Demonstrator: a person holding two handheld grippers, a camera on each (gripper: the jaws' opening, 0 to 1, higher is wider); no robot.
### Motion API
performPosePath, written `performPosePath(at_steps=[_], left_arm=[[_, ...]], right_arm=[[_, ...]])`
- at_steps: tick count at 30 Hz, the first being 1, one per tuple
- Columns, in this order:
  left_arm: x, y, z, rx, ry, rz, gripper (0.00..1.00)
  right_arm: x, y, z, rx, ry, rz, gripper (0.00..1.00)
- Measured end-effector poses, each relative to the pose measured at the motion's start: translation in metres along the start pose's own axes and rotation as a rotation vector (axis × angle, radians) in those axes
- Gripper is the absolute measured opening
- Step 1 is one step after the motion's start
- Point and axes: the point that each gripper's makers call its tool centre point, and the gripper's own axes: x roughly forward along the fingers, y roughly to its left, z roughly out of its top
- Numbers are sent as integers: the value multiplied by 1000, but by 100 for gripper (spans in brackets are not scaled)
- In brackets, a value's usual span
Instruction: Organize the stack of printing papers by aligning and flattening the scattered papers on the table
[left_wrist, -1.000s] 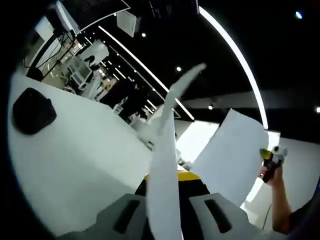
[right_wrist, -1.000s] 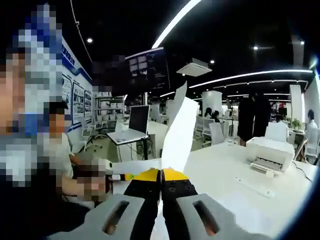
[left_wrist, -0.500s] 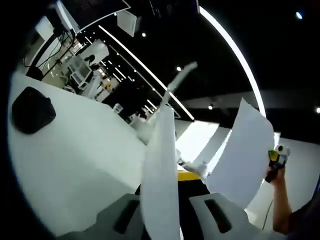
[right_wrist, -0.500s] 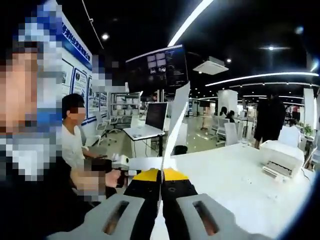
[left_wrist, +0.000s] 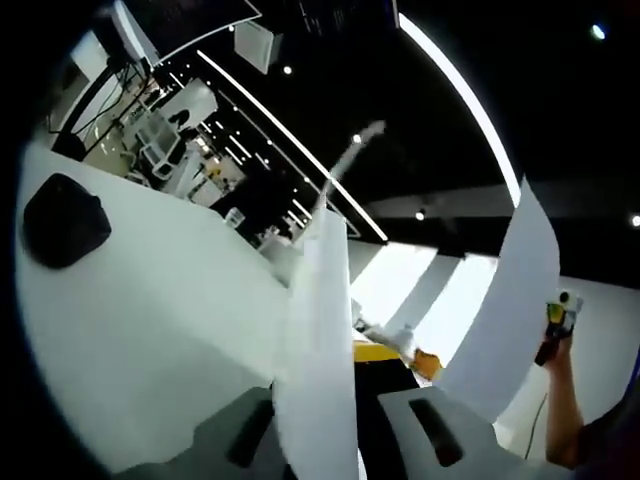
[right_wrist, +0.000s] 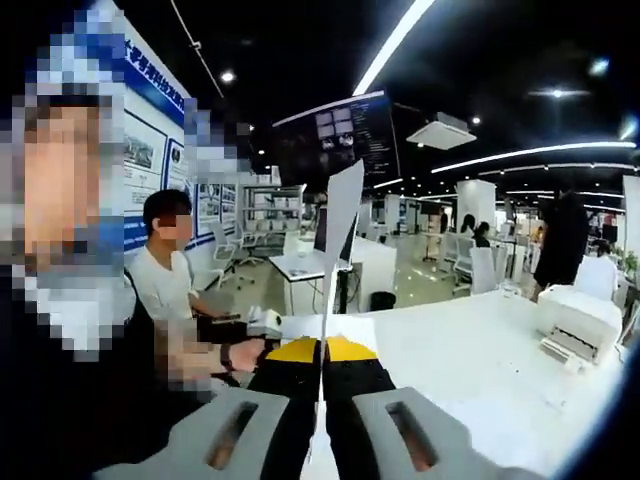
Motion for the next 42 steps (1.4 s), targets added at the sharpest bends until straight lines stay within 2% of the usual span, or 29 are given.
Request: performPosePath(at_steps=[1,5,8,11,14,18,22,23,28,32,35,37,42], left_arm=[[0,0,1,-2,-4,-1,6],[0,0,0,1,-1,-4,6],[1,0,0,-9,5,-8,6],[0,2,3,-55,-1,-13,6],[-1,0,1,-22,1,-8,6],[0,-2,-1,-4,11,-12,6],[0,-2,-1,-5,11,-15,6],[-1,-2,-1,-7,8,-16,6],[-2,-3,1,-7,-1,-19,6],[-2,-4,0,1,4,-21,6],[-2,-4,0,1,-1,-20,6],[-2,-4,0,4,3,-22,6],[-1,-4,0,9,2,-23,6]], right_arm=[[1,2,-2,-26,15,-3,0],[4,1,-9,3,47,8,0],[8,-19,-19,49,91,-69,0],[15,-25,-29,11,134,-80,0],[21,-39,-42,-17,193,-132,0],[30,-49,-55,-23,231,-153,0],[32,-65,-67,-120,304,-215,0],[34,-70,-68,-150,311,-234,0],[41,-69,-70,-93,289,-202,0],[44,-79,-75,-209,344,-246,0],[48,-82,-73,-194,321,-244,0],[49,-83,-71,-120,289,-240,0],[53,-88,-72,-164,320,-250,0]])
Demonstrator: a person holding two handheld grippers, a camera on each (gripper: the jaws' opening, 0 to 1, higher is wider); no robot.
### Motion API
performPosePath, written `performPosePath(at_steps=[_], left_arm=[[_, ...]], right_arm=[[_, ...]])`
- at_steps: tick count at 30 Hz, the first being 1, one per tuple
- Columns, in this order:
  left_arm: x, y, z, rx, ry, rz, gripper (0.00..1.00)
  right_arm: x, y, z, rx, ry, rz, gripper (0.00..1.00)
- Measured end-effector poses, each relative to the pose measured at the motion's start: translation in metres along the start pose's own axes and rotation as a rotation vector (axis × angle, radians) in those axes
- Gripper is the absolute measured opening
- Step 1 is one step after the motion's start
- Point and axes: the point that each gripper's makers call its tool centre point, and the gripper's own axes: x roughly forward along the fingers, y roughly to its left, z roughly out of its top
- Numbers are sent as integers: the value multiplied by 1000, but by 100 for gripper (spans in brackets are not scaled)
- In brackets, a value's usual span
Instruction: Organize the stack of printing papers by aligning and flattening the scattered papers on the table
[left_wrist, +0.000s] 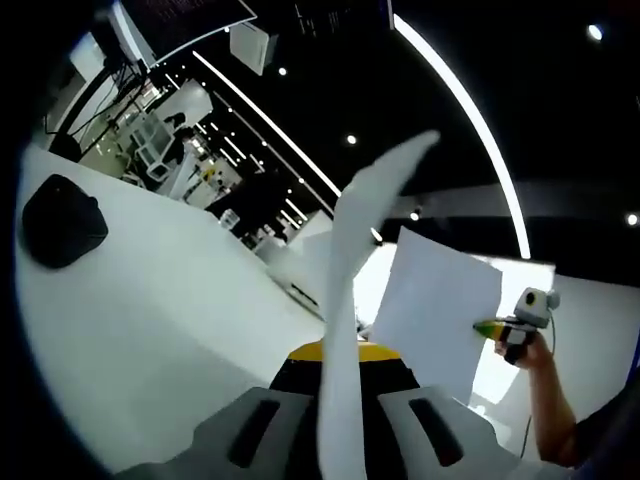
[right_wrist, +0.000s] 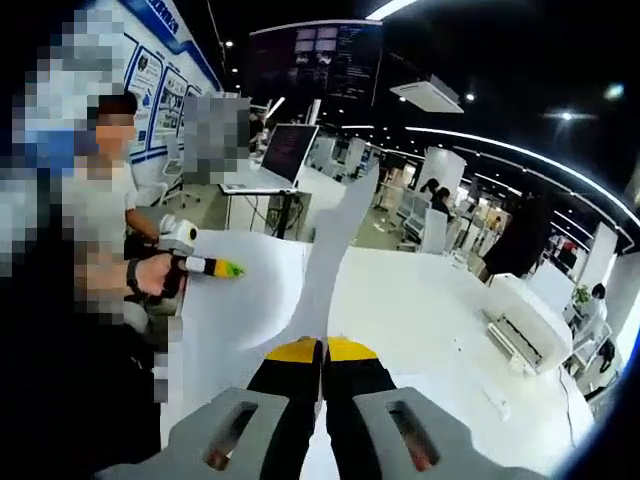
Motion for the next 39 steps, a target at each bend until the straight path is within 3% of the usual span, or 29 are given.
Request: performPosePath(at_steps=[6,9,11,14,19,23,27,30,34,39], left_arm=[[0,-1,-1,2,6,-7,6],[0,0,1,-1,-3,-11,6],[-1,-1,2,-7,-5,-17,6],[0,-2,0,5,2,-21,6],[1,-3,-1,3,15,-27,6],[0,-3,0,-7,8,-31,6],[1,-4,-3,3,21,-38,6],[-1,-5,0,12,-1,-39,6],[0,-6,-2,28,6,-41,6],[0,-6,-5,44,17,-45,6]], right_arm=[[9,-1,6,-61,32,13,0],[5,18,32,-32,-114,169,0],[0,15,36,24,-144,210,0],[0,11,33,-10,-157,231,0],[10,10,17,-60,-127,330,0],[26,-3,10,26,-124,378,0],[44,-6,-4,24,-72,427,0],[46,5,0,29,-138,531,0],[46,-4,13,144,-265,611,0],[61,-13,1,118,-225,574,0]])
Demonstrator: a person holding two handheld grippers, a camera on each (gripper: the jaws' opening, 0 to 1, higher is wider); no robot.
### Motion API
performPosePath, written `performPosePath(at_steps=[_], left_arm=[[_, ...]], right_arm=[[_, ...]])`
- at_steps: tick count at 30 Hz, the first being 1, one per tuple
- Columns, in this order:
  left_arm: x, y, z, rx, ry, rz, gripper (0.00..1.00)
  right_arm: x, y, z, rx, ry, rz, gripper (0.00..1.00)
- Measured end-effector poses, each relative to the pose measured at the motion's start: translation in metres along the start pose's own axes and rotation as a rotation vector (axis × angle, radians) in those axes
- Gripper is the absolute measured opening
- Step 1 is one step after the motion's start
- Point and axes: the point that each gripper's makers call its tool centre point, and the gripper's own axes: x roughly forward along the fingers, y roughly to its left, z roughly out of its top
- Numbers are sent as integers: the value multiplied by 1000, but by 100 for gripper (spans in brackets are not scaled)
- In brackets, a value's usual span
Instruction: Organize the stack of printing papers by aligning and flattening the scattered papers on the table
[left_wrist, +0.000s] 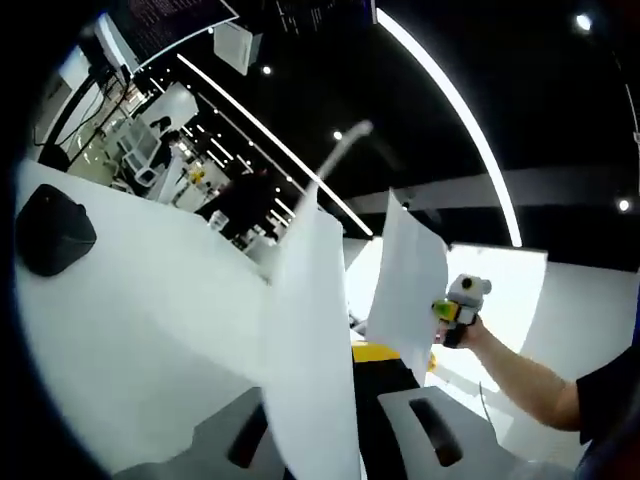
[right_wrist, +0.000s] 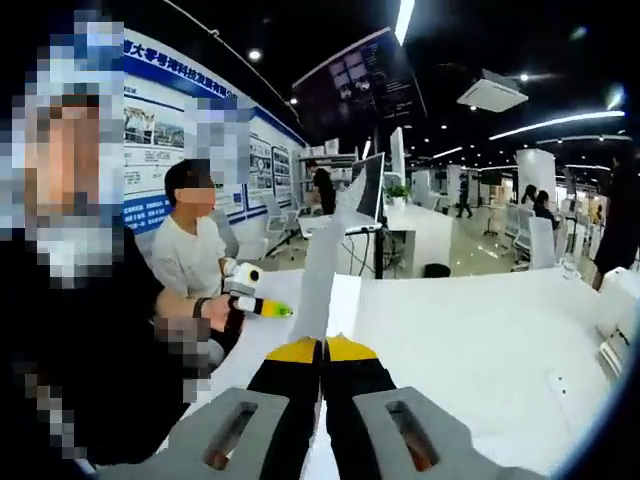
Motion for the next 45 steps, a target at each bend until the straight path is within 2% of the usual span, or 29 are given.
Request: performPosePath(at_steps=[4,7,12,22,33,45], left_arm=[[1,-1,0,0,-1,-11,6],[0,-3,0,18,-2,-21,7],[0,-5,0,22,-1,-42,8],[1,-5,-1,5,1,-51,9],[3,-5,-1,-16,9,-55,15],[2,-4,1,-15,-1,-55,17]], right_arm=[[7,-12,-14,-23,94,-44,0],[14,-11,-11,-1,75,-45,0],[23,-13,-10,-28,60,-21,0],[44,-27,-30,-31,101,-24,0],[69,-20,-36,-9,80,28,0],[97,-6,-32,-11,59,84,0]])
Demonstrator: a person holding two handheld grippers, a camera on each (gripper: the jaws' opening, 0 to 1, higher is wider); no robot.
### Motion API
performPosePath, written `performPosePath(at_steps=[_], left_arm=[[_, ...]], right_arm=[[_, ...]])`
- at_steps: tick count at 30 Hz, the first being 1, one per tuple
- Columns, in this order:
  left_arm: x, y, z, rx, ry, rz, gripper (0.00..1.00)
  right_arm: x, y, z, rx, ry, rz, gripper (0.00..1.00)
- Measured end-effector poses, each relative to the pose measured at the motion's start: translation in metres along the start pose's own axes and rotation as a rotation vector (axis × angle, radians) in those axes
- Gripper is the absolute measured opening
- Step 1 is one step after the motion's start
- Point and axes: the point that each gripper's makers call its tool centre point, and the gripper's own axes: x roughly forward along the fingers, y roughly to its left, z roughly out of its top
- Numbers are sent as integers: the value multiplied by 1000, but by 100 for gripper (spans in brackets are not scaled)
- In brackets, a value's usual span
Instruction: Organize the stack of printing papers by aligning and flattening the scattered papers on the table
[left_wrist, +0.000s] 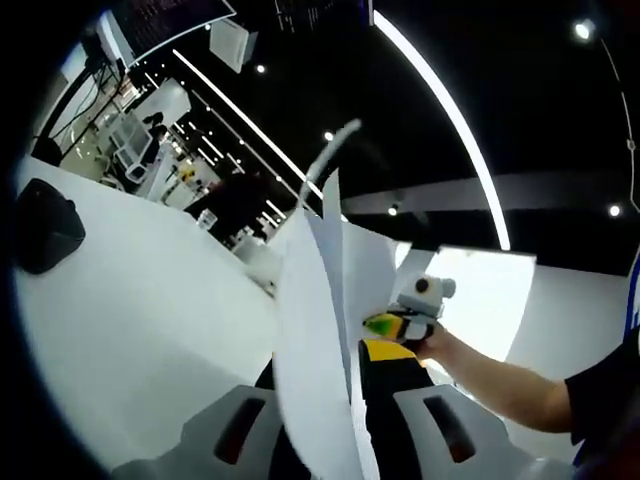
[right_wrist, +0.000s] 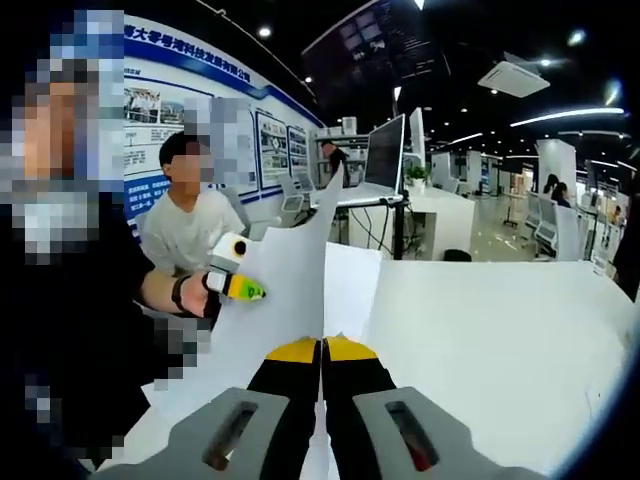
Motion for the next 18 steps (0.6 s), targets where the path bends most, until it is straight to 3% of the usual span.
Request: performPosePath(at_steps=[13,18], left_arm=[[-1,-2,6,-36,-28,-15,25],[0,-3,2,-25,-14,-17,26]], right_arm=[[12,0,2,-17,43,22,0],[12,2,7,-7,19,37,0]])
